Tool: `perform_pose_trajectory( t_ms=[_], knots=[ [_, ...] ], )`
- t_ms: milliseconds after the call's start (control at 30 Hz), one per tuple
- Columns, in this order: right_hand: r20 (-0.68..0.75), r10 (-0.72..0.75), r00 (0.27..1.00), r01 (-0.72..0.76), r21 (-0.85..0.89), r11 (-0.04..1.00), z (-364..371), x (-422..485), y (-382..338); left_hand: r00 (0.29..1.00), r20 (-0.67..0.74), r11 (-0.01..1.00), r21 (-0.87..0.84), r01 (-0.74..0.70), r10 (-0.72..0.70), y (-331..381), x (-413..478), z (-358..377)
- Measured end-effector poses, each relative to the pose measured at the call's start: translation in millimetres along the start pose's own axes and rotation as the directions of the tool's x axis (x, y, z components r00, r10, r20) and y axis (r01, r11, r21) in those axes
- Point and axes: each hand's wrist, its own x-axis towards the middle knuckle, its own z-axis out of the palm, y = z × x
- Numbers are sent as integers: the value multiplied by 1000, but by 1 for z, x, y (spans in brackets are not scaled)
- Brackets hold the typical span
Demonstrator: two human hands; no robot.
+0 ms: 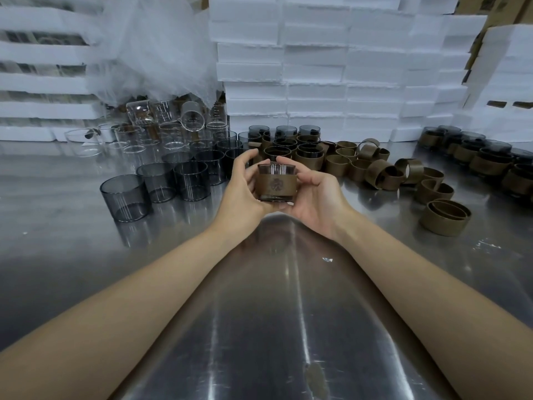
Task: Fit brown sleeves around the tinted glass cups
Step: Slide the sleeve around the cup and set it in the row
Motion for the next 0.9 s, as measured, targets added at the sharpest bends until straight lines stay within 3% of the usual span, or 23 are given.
perform_pose_trajectory(
  t_ms=[200,267,300,367,400,467,567,700,767,900],
  knots=[
    [8,-38,999,38,-20,999,0,0,0,1000,-16,998,67,-20,21,1,-1,2],
    [15,-145,989,145,-175,974,0,0,0,998,-56,998,65,-10,14,2,-1,1],
    [50,-244,968,245,-371,896,-1,-1,0,998,-70,998,63,-5,9,3,-1,1],
    [249,-393,885,437,-737,516,-7,-2,1,998,-62,993,114,-15,22,3,-2,1],
    [347,-406,845,488,-810,324,-10,-1,1,998,-46,983,179,-32,41,2,-2,0],
    [417,-406,813,511,-846,153,-16,1,2,997,4,944,323,-70,73,3,-3,-2],
    [407,-383,829,478,-872,107,-19,1,2,990,93,863,487,-134,102,3,-2,-6],
    [353,-332,875,421,-893,161,-22,2,4,971,238,733,654,-188,36,6,0,-16],
    [340,-332,880,415,-890,190,-21,2,4,948,319,695,684,-221,-12,9,2,-21],
    [373,-316,872,437,-885,162,-20,1,2,937,347,687,693,-220,-50,14,4,-26]
  ],
)
